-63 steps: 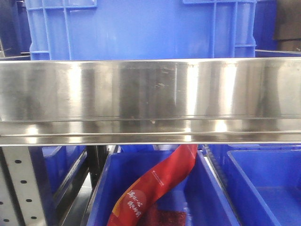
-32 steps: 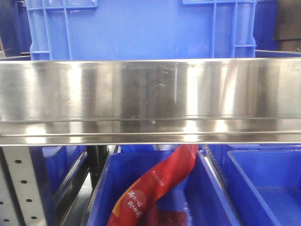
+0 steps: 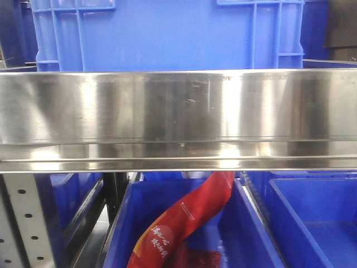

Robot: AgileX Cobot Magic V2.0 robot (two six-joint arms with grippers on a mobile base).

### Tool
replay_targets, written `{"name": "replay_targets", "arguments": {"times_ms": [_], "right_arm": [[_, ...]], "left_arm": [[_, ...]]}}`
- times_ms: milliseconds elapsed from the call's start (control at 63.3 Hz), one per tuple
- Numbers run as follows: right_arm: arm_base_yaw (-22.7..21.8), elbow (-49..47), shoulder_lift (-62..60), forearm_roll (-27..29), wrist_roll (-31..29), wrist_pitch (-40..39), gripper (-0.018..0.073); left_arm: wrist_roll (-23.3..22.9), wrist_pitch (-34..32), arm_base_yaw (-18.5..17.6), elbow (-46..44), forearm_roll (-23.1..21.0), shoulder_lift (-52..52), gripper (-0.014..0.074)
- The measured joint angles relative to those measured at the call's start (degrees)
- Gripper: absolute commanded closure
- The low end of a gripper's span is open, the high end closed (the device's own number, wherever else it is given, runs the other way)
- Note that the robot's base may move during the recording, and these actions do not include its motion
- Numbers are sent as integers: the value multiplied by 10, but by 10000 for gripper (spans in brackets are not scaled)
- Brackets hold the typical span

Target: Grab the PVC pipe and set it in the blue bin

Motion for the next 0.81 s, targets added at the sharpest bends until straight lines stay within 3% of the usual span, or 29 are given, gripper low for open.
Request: {"name": "replay_targets", "arguments": {"times_ms": [505,805], "right_arm": [[0,114,-100,-1,0,-11,721],[0,154,-134,-1,0,-12,721]], "left_arm": [[0,3,0,130,-1,-113,707],[-23,5,11,218,-5,-204,707]]}}
